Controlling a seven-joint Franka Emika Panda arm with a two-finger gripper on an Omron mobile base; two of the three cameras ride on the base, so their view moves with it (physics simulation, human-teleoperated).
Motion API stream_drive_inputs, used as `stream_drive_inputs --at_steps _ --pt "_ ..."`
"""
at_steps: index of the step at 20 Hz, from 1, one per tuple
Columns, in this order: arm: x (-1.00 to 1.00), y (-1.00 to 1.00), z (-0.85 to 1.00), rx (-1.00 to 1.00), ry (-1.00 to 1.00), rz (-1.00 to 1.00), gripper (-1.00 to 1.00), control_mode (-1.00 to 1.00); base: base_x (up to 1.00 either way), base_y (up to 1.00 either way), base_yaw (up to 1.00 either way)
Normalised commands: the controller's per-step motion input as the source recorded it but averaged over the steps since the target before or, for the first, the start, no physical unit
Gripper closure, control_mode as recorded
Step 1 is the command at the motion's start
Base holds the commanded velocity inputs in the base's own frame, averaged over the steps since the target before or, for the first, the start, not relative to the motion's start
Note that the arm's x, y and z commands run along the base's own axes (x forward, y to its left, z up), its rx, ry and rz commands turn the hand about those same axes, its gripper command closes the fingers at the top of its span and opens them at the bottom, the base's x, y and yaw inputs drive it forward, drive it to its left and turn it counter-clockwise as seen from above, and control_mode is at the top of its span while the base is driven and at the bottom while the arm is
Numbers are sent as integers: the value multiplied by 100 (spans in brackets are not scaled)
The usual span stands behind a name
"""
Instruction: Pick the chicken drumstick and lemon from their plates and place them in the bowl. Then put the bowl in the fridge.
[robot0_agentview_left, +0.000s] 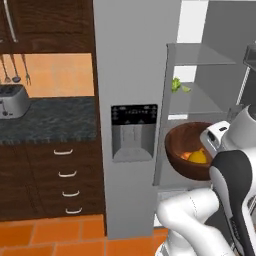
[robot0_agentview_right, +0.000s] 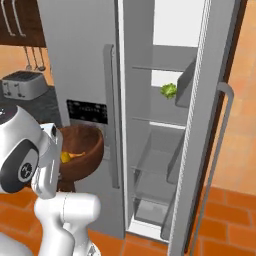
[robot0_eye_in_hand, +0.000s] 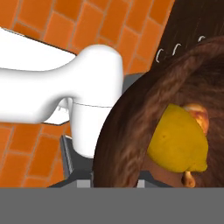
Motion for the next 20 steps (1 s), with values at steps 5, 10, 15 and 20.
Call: stream_drive_inputs --at_steps 5,10,15,20 --pt "0 0 0 0 0 0 100 100 21 -10 -27" --pt "0 0 0 0 0 0 100 100 17 -15 -10" --pt "0 0 0 0 0 0 100 100 36 -2 -31" --pt "0 0 0 0 0 0 100 100 40 -4 -39"
